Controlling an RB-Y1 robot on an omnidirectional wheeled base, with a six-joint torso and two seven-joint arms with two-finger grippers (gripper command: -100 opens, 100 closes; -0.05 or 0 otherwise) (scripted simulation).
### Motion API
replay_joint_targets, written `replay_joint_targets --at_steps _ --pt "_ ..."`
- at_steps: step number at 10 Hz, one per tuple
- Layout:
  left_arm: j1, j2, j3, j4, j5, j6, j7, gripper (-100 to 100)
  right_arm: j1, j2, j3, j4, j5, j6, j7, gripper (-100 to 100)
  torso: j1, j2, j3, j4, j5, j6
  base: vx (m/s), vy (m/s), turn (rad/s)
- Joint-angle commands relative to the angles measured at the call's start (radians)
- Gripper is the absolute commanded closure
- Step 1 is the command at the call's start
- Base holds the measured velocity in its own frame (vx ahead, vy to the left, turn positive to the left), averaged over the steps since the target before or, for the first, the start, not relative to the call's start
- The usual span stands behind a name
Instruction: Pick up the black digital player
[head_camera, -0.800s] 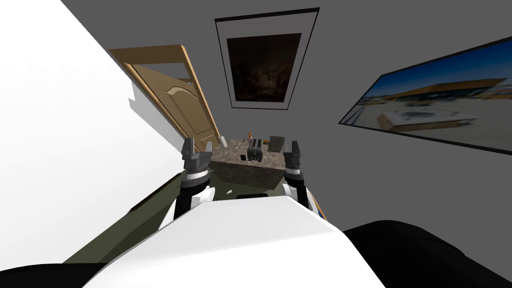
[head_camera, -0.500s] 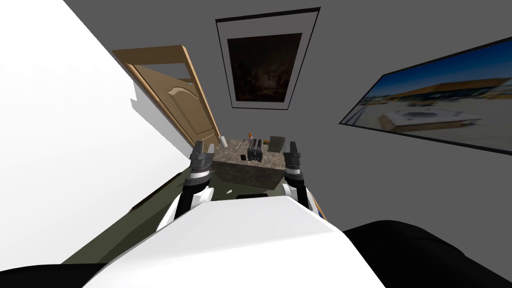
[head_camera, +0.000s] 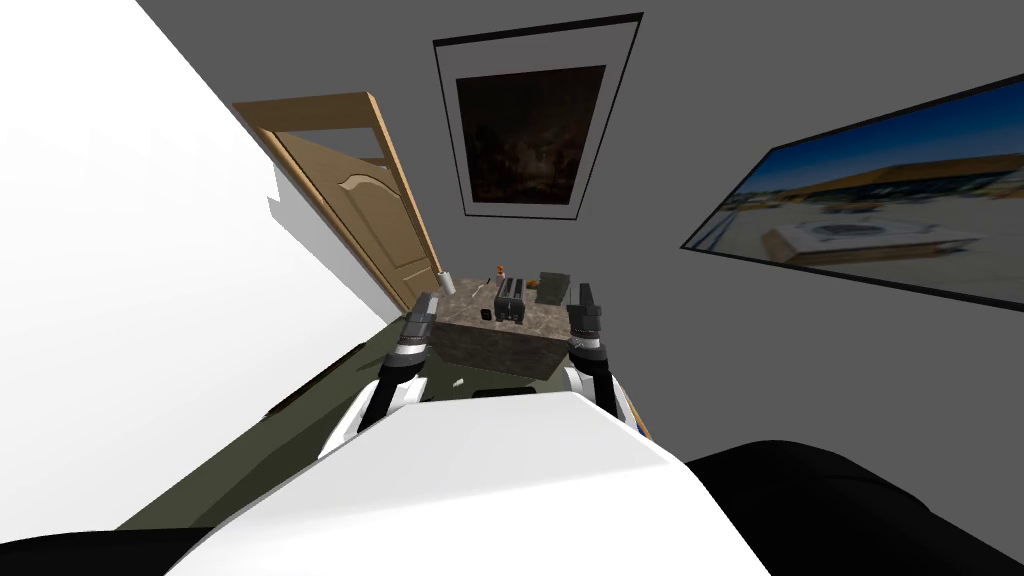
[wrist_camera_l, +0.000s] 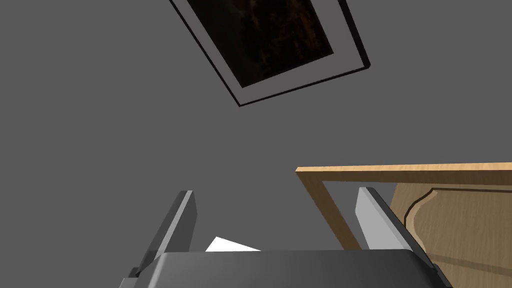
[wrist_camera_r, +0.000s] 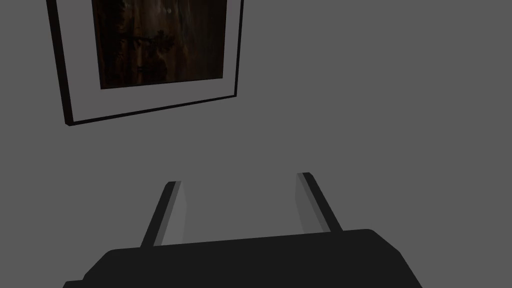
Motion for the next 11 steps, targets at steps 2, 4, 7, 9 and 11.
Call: replay_joint_targets --at_steps 2,4,7,9,11 --pt "-0.015 0.051 0.012 0.079 -0.02 0.014 -0.041 -100 0.0 0.0 0.0 0.0 0.0 0.0 0.0 0 0.0 0.0 0.0 0.0 0.0 0.0 -0.006 -0.029 0.019" --pt "-0.022 0.069 0.015 0.112 -0.029 0.019 -0.056 -100 0.0 0.0 0.0 0.0 0.0 0.0 0.0 0 0.0 0.0 0.0 0.0 0.0 0.0 -0.006 -0.016 0.006" --pt "-0.046 0.124 0.019 0.199 -0.056 0.035 -0.096 -100 0.0 0.0 0.0 0.0 0.0 0.0 0.0 0 0.0 0.0 0.0 0.0 0.0 0.0 -0.008 -0.028 0.002" --pt "-0.061 0.158 0.017 0.257 -0.074 0.048 -0.119 -100 0.0 0.0 0.0 0.0 0.0 0.0 0.0 0 -0.001 0.0 0.0 0.0 0.0 0.0 -0.011 -0.042 -0.012" --pt "-0.069 0.175 0.016 0.28 -0.083 0.054 -0.129 -100 0.0 0.0 0.0 0.0 0.0 0.0 0.0 0 0.0 0.001 0.0 0.0 0.0 0.0 -0.01 -0.024 -0.008"
